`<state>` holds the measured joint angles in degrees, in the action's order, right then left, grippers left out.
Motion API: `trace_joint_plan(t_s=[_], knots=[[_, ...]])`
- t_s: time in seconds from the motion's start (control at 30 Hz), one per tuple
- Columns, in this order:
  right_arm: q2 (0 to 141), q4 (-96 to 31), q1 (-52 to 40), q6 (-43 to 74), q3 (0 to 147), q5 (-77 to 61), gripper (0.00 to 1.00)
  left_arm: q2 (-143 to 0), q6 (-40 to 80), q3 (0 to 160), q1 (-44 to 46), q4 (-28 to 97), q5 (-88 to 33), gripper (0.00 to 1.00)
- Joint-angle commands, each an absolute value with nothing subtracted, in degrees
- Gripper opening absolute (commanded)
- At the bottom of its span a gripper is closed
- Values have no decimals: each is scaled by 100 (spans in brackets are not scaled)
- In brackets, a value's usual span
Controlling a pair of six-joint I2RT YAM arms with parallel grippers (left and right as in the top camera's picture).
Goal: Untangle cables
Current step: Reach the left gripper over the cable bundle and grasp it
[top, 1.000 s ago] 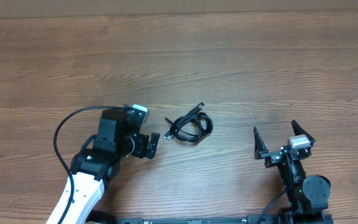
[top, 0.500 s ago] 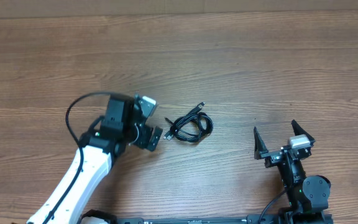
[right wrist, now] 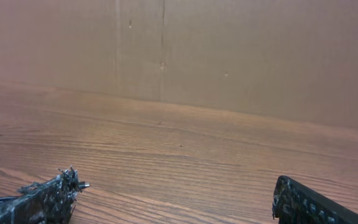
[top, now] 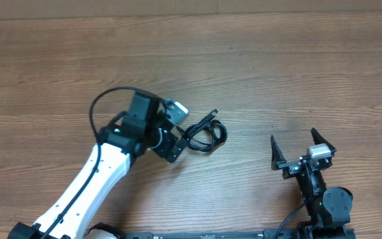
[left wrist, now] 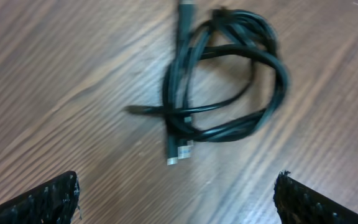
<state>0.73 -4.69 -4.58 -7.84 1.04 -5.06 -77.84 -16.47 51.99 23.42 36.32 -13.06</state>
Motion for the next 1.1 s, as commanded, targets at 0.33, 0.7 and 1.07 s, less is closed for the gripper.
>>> trace_joint_plan(t_s=[0.33, 0.7, 1.07], knots=[[16, -443, -445, -823, 45, -456, 100, -7876, -2456, 5334, 3046, 3232, -1087, 100], [16, -445, -445, -823, 45, -456, 100, -8086, -2773, 5315, 3677, 3282, -1114, 100], [16, -445, -445, -823, 45, -454, 100, -8486, -1337, 5315, 3688, 2958, -1105, 99]])
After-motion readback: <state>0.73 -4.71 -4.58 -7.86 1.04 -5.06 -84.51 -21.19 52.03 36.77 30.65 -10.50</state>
